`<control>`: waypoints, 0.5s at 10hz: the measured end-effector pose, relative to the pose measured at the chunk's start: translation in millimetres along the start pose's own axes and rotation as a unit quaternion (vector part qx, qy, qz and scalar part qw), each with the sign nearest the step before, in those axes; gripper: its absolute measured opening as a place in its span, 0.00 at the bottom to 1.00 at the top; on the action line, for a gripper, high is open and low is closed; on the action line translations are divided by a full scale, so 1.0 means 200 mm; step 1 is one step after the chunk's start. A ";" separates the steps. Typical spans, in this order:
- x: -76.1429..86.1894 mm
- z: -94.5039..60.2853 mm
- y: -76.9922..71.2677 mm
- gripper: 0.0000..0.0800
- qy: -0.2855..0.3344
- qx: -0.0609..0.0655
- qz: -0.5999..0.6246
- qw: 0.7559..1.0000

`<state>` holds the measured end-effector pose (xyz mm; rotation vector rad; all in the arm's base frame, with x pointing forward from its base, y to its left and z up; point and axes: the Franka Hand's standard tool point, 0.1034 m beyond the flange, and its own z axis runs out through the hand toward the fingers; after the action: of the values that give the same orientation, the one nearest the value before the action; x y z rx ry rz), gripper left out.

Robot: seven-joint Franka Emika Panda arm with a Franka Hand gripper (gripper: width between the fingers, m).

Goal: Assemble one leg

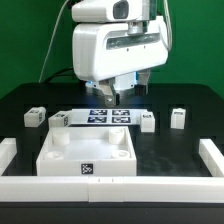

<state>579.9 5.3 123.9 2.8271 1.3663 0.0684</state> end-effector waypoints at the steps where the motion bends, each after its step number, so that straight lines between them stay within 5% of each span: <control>1: 0.00 0.00 0.00 0.81 0.000 0.000 -0.002 1.000; 5: 0.00 0.00 0.00 0.81 0.000 0.001 -0.003 1.000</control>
Offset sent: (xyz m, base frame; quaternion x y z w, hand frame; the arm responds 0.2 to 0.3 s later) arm 0.0000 0.0000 0.0000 0.0000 0.0000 0.0000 1.0000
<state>579.6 5.3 123.1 2.8232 1.3767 0.0672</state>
